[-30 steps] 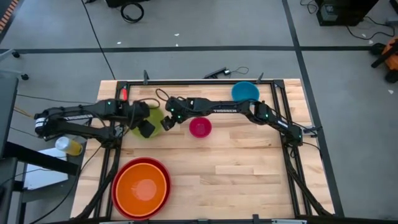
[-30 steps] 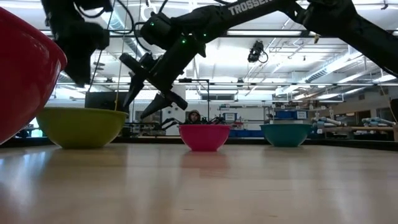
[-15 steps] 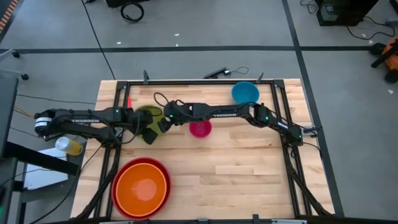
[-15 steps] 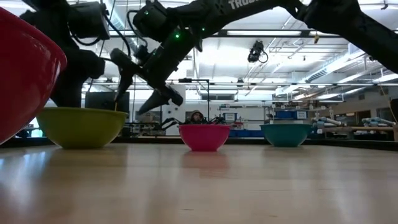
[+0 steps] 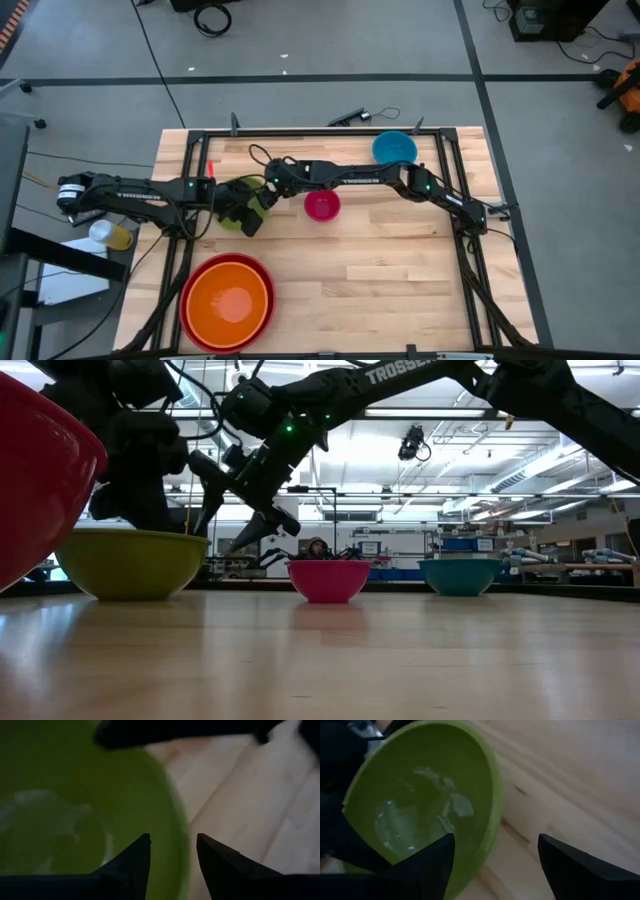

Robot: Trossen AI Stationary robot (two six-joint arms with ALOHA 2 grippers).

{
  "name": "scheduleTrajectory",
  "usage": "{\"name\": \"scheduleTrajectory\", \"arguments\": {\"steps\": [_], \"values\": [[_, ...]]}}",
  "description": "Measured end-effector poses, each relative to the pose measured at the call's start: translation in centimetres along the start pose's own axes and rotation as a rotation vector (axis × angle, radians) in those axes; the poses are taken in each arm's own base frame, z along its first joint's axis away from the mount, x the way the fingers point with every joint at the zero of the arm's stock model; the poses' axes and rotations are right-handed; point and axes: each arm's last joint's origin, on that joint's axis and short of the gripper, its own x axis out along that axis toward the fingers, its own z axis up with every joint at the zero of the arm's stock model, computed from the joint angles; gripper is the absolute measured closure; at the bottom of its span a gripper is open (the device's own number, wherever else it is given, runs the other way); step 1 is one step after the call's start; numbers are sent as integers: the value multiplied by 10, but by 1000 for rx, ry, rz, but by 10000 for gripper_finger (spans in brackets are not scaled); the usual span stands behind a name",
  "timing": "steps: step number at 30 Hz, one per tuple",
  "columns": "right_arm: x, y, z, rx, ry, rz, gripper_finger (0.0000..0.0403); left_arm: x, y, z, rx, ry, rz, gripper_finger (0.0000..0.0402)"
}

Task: Nest bowls inside each other
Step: Stack the green bowl on top of the orange bowl

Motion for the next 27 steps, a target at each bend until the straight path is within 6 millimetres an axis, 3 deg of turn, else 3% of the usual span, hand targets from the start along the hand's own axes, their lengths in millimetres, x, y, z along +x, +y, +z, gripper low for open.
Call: {"name": "scheduleTrajectory", "arguments": {"steps": [5,9,12,16,20,24,27], "values": [[4,10,-14,-79,0,-20,115,0,-9,5,16,-66,-74,240],[3,11,-12,-62,-37,-41,122,-10,-17,10,19,-59,-95,240],[13,9,-7,-101,-121,-45,135,-26,-27,21,13,-74,-108,240],[31,-5,-10,-58,-78,-23,156,-48,-28,25,29,-24,0,240],[34,-18,-9,-37,-16,-46,177,-74,-32,32,53,-89,44,240],[34,-21,-6,-65,-4,-49,223,-85,-34,36,65,-128,44,240],[32,-24,-8,-59,50,-39,292,-93,-32,35,63,-144,48,240]]}}
